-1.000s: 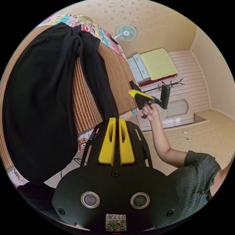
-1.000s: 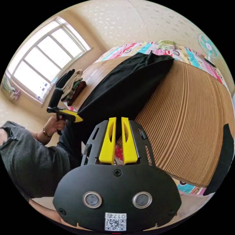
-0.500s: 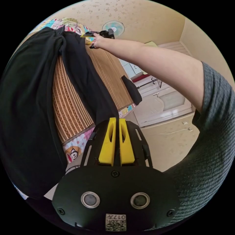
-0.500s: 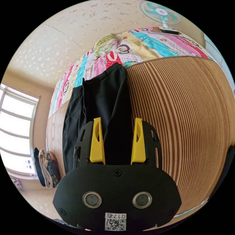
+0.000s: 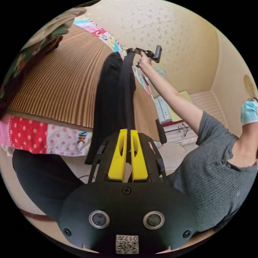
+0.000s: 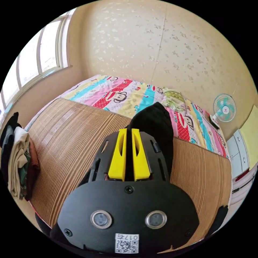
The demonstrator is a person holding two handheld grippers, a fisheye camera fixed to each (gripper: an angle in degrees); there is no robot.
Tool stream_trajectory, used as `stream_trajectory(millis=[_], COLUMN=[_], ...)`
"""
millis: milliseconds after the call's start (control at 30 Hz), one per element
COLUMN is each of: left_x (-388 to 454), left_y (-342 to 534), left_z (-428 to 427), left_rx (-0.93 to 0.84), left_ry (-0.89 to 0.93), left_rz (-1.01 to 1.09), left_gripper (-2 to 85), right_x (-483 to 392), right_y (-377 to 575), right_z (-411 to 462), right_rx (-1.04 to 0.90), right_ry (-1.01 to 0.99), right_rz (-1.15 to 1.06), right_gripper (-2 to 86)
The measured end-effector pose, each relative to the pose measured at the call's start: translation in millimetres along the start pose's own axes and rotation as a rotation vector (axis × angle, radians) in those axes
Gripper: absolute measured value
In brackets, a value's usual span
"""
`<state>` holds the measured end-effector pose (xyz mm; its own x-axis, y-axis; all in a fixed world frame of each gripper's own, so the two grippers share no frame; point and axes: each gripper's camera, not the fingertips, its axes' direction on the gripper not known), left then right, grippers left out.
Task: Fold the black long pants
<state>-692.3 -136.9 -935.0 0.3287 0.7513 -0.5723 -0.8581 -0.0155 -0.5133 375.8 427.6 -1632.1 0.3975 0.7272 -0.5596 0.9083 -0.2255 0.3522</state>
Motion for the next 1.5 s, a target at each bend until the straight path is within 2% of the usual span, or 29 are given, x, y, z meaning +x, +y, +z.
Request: stream_trajectory(millis=[67,133,233,333,400,533,600,700,867,967,1033,1167,1333,1400,1500], left_x=[-16,-12,-3,6,9,13,16,27,49,60,67,72,80,102,155], left_y=[1,1,2,0,-1,-6,-8,-9,-6,-10,-11,-10,-16,-21,-13], left_z=[8,16,31,45,49,60,66,78,97,106,111,124,123,113,69], left_rx=[-0.056,-0.079,-0.113,-0.153,-0.159,-0.19,-0.207,-0.213,-0.211,-0.239,-0.251,-0.242,-0.25,-0.262,-0.143], left_ry=[-0.116,-0.153,-0.206,-0.26,-0.272,-0.273,-0.287,-0.334,-0.41,-0.448,-0.472,-0.499,-0.491,-0.465,-0.298], left_rz=[-0.077,-0.05,-0.022,0.007,0.009,0.005,0.009,0.033,0.063,0.087,0.104,0.111,0.065,0.132,0.361], left_gripper=[-0.2,-0.2,-0.3,-0.3,-0.4,-0.3,-0.3,-0.4,-0.5,-0.4,-0.4,-0.3,-0.4,-0.4,-0.4], right_x=[-2,7,23,51,66,51,40,34,23,24,20,13,29,46,76], right_y=[13,41,121,224,305,398,424,439,455,465,468,461,456,445,433], right_z=[5,-7,-46,-77,-89,-93,-117,-140,-146,-169,-178,-143,-134,-146,-187], right_rx=[-0.038,-0.035,-0.016,-0.118,-0.203,-0.327,-0.269,-0.27,-0.258,-0.148,-0.077,-0.229,-0.234,-0.192,-0.063], right_ry=[-0.048,-0.181,-0.321,-0.504,-0.67,-0.711,-0.538,-0.416,-0.511,-0.424,-0.445,-0.584,-0.594,-0.716,-0.771], right_rz=[0.111,0.171,0.124,0.128,0.218,0.37,0.423,0.513,0.382,0.406,0.374,0.349,0.451,0.442,0.454], right_gripper=[4.4,5.4,6.3,7.1,8.5,9.5,9.0,12.0,10.9,10.3,10.3,11.0,3.5,2.4,1.8])
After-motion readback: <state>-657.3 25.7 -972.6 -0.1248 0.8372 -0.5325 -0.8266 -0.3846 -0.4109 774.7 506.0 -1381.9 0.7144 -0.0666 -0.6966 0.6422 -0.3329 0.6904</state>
